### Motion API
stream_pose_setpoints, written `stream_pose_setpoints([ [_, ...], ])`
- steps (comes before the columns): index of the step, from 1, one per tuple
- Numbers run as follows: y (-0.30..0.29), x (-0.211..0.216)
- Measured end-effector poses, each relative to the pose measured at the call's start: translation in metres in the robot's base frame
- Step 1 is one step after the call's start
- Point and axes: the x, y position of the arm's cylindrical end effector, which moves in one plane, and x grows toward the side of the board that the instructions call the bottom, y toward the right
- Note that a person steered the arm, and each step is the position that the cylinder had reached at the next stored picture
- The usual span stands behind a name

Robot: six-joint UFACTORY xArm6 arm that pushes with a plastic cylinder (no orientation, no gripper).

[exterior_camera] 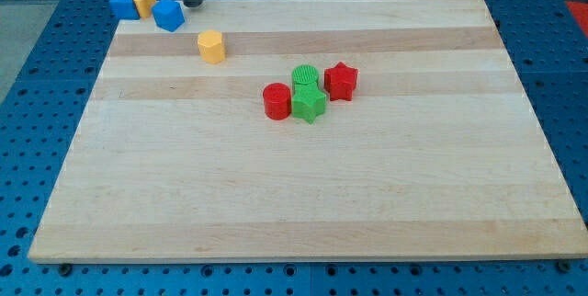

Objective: Push the blue cube a bit down

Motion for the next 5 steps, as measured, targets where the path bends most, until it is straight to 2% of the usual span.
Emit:
stream_pose_setpoints([
  [2,-0.005,0.011],
  [4,-0.004,0.056],
  [5,-0.012,0.054],
])
